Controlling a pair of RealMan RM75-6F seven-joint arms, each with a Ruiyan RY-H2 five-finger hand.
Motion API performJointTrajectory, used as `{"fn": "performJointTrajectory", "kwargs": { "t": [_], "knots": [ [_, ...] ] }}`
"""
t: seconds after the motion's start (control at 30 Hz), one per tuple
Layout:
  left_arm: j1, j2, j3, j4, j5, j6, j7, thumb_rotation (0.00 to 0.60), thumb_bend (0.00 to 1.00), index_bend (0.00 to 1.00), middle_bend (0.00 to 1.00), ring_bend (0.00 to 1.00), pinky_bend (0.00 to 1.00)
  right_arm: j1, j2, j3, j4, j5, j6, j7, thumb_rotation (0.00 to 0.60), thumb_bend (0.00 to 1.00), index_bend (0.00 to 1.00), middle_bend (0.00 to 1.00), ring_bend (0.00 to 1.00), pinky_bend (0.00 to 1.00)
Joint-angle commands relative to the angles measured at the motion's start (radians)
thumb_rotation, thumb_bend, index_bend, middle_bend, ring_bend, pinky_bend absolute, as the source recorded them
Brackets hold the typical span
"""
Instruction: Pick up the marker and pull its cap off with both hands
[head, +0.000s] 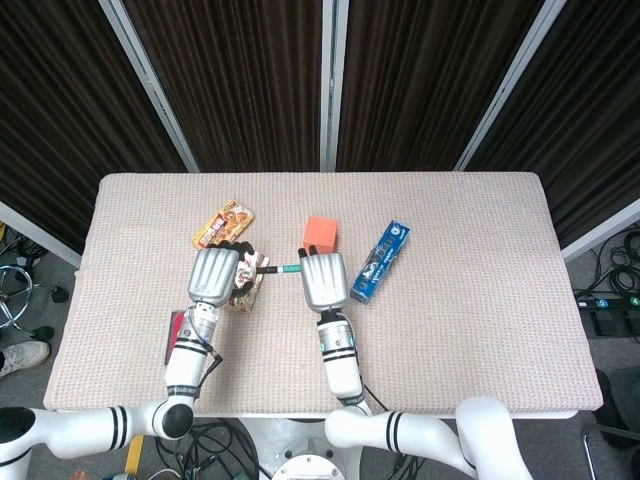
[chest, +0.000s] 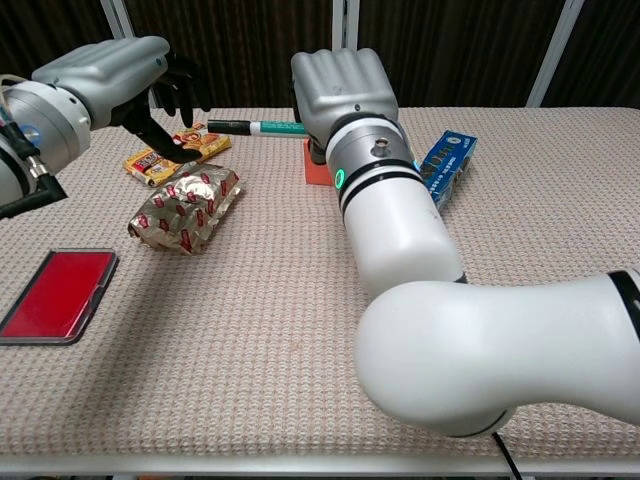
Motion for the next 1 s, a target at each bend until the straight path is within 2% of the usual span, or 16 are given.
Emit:
{"fn": "performJointTrajectory", "kwargs": {
  "t": [0.03,0.17,0.3,1.0],
  "knots": [
    [-0.009,0.000,0.007,0.008,-0.004,0.002,0.025,0.600,0.20,0.42,0.48,0.40,0.50,0.015,-0.018,0.006,0.029,0.004,-0.010,0.007,0.600,0.33,0.66,0.63,0.78,0.89],
    [-0.032,-0.004,0.020,0.022,0.002,0.014,0.102,0.600,0.21,0.45,0.52,0.44,0.53,0.027,-0.033,0.007,0.064,0.004,-0.011,0.010,0.600,0.33,0.66,0.63,0.78,0.89],
    [-0.045,-0.005,0.009,0.003,-0.047,0.005,0.137,0.600,0.21,0.45,0.53,0.45,0.54,0.043,-0.033,-0.003,0.075,0.018,-0.008,0.018,0.600,0.33,0.66,0.63,0.78,0.89],
    [-0.081,-0.018,-0.006,-0.025,-0.102,0.027,0.143,0.600,0.24,0.50,0.57,0.50,0.58,0.135,-0.033,-0.044,0.121,0.107,0.020,0.059,0.600,0.33,0.67,0.63,0.79,0.89]
  ]
}}
